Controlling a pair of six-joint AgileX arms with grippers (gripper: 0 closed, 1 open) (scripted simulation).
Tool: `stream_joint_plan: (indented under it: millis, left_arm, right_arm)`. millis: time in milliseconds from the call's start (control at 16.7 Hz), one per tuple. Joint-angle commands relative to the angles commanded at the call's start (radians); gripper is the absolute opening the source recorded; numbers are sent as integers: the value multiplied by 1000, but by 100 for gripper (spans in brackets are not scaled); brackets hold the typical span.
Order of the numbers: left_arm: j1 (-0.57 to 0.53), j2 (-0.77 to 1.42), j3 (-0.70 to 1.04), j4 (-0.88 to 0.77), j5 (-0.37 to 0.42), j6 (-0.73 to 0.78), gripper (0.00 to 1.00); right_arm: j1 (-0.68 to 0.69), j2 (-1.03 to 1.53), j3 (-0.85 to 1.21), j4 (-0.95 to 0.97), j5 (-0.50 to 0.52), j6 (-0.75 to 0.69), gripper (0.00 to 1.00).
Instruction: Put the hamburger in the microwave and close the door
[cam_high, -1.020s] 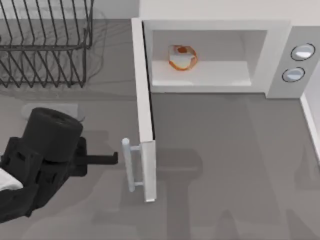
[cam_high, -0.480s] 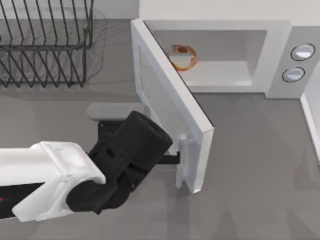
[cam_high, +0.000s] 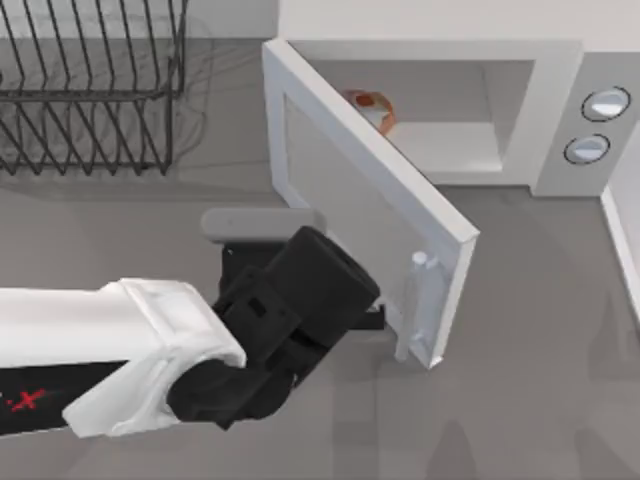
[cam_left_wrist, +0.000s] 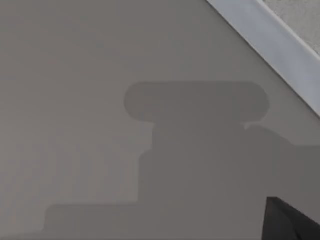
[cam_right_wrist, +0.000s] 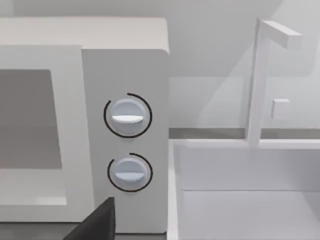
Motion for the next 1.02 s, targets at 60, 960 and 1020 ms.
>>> stream_joint_plan:
  millis: [60,960,1020]
  left_arm:
    - [-21,34,34,-16,-9,-18,0]
    - [-179,341,408,-196,-96,-192,0]
    - [-190,375,453,-219,-101,-204,0]
  right_arm:
    - [0,0,0,0,0,0,100]
    - [0,0,0,0,0,0,100]
    - [0,0,0,0,0,0,100]
